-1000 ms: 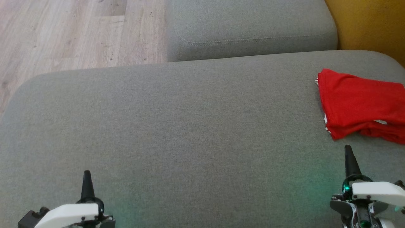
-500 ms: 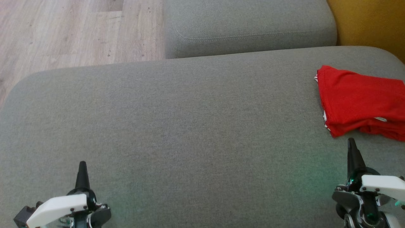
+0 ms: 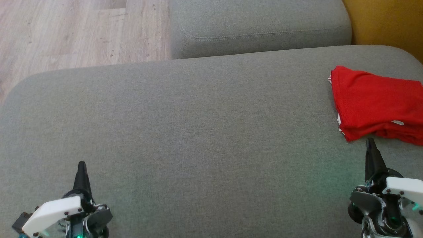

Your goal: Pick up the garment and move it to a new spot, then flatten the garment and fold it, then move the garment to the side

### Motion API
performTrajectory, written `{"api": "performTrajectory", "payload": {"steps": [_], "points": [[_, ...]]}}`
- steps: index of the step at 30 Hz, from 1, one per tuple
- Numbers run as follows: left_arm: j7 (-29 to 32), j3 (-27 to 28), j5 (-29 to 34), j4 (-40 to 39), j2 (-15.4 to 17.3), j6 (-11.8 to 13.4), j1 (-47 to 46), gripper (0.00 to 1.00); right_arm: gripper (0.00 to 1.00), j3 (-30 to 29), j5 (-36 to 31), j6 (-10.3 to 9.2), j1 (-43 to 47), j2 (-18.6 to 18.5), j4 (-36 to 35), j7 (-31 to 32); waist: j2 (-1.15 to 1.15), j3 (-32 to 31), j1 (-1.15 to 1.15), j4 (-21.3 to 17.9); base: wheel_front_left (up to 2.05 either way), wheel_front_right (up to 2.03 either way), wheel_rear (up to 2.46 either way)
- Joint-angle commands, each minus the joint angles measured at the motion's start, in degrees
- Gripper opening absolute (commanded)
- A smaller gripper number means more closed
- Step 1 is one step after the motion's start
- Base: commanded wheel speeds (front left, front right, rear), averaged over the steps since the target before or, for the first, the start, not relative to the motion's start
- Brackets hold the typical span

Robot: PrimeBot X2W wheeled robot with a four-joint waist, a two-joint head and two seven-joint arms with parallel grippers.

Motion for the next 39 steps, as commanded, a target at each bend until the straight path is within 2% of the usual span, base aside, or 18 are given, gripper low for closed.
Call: {"api": "performTrajectory", "payload": {"steps": [1, 39], "points": [[0.2, 2.2, -0.1, -1.6, 0.6, -0.4, -2.7, 0.0, 0.0, 1.0, 0.4, 0.44, -2.6, -1.0, -1.9, 0.4, 0.0, 0.0, 0.0, 0.0, 0.0, 0.0, 0.0], [0.9, 3.1, 0.5, -1.6, 0.0, -0.4, -2.8, 0.0, 0.0, 0.5, 0.0, 0.44, -2.6, -0.6, -1.8, 0.8, 0.0, 0.0, 0.0, 0.0, 0.0, 0.0, 0.0]]}}
